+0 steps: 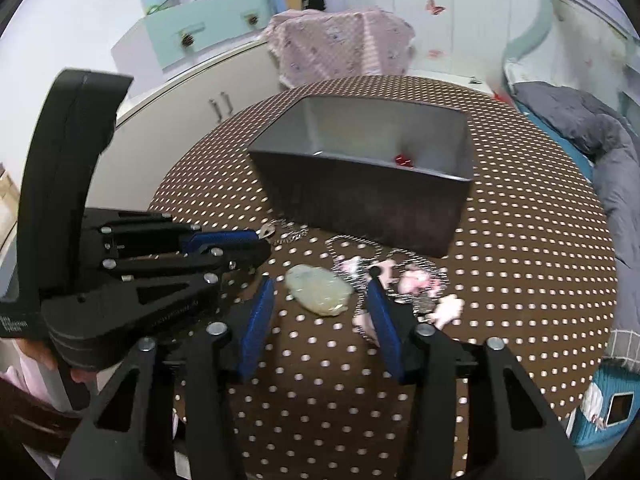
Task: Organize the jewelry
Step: 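Grasp the pearl chain with the left tool, then lift the pearl chain toward the box while the right tool grasps the jade pendant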
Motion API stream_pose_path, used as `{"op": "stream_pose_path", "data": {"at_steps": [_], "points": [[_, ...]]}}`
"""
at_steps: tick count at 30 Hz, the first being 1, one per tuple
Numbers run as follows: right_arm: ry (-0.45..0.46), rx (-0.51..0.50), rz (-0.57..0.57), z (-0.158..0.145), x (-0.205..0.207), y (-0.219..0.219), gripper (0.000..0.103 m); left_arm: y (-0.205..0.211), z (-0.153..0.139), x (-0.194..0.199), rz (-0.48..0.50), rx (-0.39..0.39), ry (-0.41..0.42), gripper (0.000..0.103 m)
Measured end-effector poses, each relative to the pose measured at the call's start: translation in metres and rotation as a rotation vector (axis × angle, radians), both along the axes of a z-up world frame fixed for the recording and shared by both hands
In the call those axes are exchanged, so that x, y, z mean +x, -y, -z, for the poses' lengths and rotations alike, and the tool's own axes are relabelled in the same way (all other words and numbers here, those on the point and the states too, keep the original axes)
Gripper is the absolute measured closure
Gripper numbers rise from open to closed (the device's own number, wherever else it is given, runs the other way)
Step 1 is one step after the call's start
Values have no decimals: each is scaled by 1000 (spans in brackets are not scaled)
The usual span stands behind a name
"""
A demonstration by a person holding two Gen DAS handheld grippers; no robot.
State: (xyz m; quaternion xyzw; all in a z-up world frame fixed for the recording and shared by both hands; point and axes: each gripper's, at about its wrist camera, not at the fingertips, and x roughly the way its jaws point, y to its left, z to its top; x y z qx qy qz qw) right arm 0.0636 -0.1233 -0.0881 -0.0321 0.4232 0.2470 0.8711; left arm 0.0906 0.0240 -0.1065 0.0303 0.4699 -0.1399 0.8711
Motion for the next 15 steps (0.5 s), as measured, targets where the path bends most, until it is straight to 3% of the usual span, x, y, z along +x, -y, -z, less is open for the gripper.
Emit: {"op": "stream_pose_path", "data": {"at_steps": [6, 15], "points": [[-33, -57, 12, 13, 10, -8, 65, -12, 0, -3, -23, -21, 1, 94], [63, -183, -12, 20, 5, -33, 65, -15, 2, 0, -21, -43, 3, 94]]}}
